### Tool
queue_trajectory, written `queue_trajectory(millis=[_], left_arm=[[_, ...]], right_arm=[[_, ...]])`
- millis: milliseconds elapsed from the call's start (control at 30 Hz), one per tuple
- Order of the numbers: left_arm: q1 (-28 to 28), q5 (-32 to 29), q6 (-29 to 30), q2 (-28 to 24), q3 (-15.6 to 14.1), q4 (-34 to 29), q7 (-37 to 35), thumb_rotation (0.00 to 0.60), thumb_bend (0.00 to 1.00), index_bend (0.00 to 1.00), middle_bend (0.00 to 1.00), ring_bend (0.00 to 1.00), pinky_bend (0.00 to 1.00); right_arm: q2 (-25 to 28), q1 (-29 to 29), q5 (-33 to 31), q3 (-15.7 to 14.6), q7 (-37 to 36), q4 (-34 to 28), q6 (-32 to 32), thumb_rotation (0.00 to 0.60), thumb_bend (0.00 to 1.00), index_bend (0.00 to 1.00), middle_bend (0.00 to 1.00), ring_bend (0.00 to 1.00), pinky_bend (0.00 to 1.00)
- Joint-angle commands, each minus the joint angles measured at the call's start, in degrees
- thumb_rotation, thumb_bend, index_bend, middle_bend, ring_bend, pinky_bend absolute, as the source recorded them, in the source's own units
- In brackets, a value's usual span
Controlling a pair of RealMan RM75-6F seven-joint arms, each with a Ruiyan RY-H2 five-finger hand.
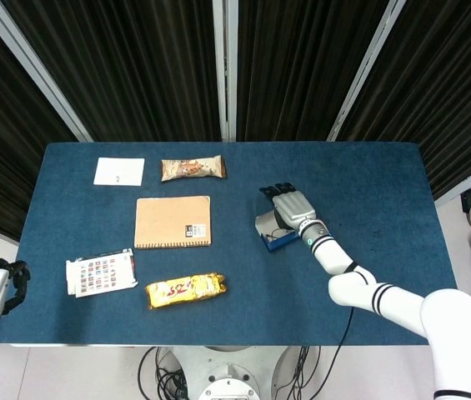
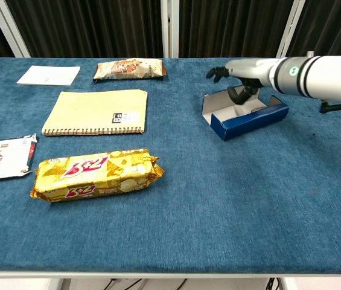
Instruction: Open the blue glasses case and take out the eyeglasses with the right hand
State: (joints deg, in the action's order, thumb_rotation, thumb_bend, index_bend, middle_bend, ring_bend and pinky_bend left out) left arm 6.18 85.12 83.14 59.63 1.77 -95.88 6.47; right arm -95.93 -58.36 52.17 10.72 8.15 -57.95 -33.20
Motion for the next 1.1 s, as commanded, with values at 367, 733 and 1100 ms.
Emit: queue_trajectory(millis=[367,733,1100], left_arm=[[0.04,0.08,-0.07,-0.05,-0.04,-0.02,-0.01,0.6,0.58,0.67,0.64,0.45,0.45],[-0.02,-0.11,0.06,0.09,0.02,-0.2,0.7,0.6,0.58,0.67,0.64,0.45,0.45],[-0.02,-0.16,0.06,0.1,0.05,-0.21,0.73,0.6,0.58,0.67,0.64,0.45,0.45]], right_arm=[[13.19,10.38,6.87,-2.19,-3.8,-17.35,-10.48,0.6,0.61,0.0,0.13,0.0,0.0],[14.53,14.49,4.55,-4.19,-8.02,-15.02,-6.24,0.6,0.77,0.0,0.17,0.0,0.0],[12.3,16.05,10.48,-3.08,-14.84,-11.56,-5.85,0.6,0.78,0.0,0.18,0.0,0.0]])
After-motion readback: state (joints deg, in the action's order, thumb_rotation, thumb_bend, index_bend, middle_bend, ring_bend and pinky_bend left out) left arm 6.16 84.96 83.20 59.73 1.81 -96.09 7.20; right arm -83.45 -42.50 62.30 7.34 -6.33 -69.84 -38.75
